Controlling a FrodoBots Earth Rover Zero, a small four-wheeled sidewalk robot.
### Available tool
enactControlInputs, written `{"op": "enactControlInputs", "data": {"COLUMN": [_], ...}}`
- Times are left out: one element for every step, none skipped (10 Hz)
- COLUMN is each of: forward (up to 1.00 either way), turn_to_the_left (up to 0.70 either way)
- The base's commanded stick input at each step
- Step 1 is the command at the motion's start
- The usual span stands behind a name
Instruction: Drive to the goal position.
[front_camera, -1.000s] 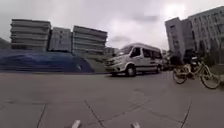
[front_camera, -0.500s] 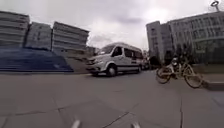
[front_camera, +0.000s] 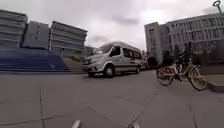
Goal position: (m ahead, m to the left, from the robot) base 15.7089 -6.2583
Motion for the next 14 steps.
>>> {"op": "enactControlInputs", "data": {"forward": [0.70,0.70,0.70,0.70,0.70,0.70,0.70,0.70,0.70,0.70,0.70,0.70,0.70,0.70], "turn_to_the_left": [0.00,0.00,0.00,0.00,0.00,0.00,0.00,0.00,0.00,0.00,0.00,0.00,0.00,-0.10]}}
